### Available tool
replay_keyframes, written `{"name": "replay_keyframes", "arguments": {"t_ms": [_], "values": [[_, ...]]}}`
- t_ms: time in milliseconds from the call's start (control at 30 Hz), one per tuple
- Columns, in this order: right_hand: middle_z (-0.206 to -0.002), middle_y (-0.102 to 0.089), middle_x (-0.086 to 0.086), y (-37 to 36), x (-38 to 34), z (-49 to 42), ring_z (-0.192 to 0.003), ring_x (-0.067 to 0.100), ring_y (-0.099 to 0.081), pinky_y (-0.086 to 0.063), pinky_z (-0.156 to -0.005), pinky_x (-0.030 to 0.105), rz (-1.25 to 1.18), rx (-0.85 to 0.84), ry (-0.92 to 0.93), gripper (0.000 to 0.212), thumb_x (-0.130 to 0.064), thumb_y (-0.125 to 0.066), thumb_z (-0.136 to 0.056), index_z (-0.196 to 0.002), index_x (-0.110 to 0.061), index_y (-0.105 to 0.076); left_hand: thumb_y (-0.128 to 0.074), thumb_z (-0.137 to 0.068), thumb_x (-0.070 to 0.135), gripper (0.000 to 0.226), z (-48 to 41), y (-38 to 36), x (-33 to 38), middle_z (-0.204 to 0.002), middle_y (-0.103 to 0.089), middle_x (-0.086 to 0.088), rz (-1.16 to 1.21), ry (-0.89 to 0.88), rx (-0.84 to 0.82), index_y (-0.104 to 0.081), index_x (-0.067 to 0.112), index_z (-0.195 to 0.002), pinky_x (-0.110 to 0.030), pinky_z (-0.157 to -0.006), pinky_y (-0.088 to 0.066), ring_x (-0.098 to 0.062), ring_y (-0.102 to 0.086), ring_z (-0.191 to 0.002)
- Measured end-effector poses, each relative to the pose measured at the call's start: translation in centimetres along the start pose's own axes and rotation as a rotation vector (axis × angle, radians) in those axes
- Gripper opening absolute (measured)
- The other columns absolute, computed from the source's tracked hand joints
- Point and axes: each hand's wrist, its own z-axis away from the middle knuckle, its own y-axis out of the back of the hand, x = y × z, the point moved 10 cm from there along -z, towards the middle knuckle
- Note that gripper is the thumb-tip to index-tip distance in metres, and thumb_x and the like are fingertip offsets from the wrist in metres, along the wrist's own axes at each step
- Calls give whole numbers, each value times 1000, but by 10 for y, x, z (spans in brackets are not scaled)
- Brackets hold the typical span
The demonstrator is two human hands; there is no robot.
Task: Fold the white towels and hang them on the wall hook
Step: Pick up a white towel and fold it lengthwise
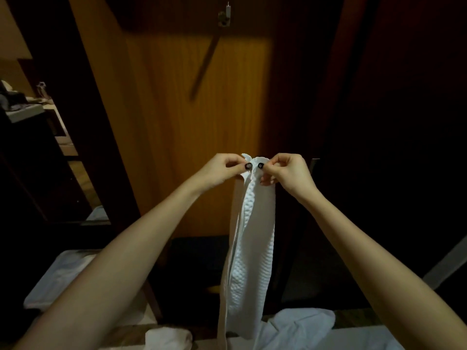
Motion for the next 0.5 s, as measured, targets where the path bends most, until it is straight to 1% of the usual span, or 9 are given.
{"name": "replay_keyframes", "arguments": {"t_ms": [33, 100, 167, 267, 333, 433, 500], "values": [[-67, -67, 25, -2, -2, -1, -60, 22, -71, -57, -56, 29, -11, 4, 2, 19, -6, -66, -89, -77, 10, -63, -69, -86, 20, 5, 2, 1, 2, -86, -66, 11, -33, -9, 14, -69, 25, -84, -13, -73, -48, 6, -61, -77], [-66, -68, 25, -8, -4, -2, -58, 22, -71, -57, -55, 28, -41, -8, -14, 19, -4, -66, -89, -77, 10, -62, -76, -79, 20, 13, 6, 4, 3, -76, -60, 16, -117, -32, 57, -66, 28, -80, -7, -63, -38, 10, -53, -64], [-62, -69, 18, -14, -3, -3, -56, 23, -70, -56, -53, 28, -70, -33, -45, 17, -2, -65, -89, -74, 6, -61, -77, -78, 19, 16, 10, 7, 3, -73, -57, 17, -189, -55, 101, -64, 28, -79, -8, -54, -33, 8, -45, -55], [-57, -68, 13, -18, -1, -4, -54, 24, -70, -56, -52, 28, -62, -37, -73, 16, -1, -64, -89, -74, 5, -62, -70, -82, 21, 8, 12, 9, 3, -78, -60, 16, -300, -80, 147, -64, 24, -84, -9, -55, -34, 8, -47, -58], [-56, -68, 12, -19, 0, -6, -54, 23, -69, -57, -53, 30, -60, -38, -80, 16, 0, -64, -89, -73, 4, -62, -64, -83, 20, 7, 12, 8, 2, -81, -60, 14, -354, -74, 168, -65, 21, -90, -8, -54, -35, 9, -48, -59], [-56, -67, 12, -22, 1, -6, -54, 23, -69, -56, -53, 29, -50, -62, -89, 19, -1, -64, -88, -70, 1, -62, -61, -84, 14, 7, 10, 11, 0, -72, -56, 14, -350, -61, 203, -63, 19, -87, -7, -51, -33, 8, -46, -54], [-56, -67, 11, -22, 2, -6, -53, 24, -69, -56, -52, 28, -33, -73, -88, 20, -1, -64, -88, -69, 0, -62, -59, -85, 12, 10, 9, 10, -4, -68, -53, 14, -343, -48, 214, -60, 21, -83, -9, -48, -31, 6, -43, -51]]}}
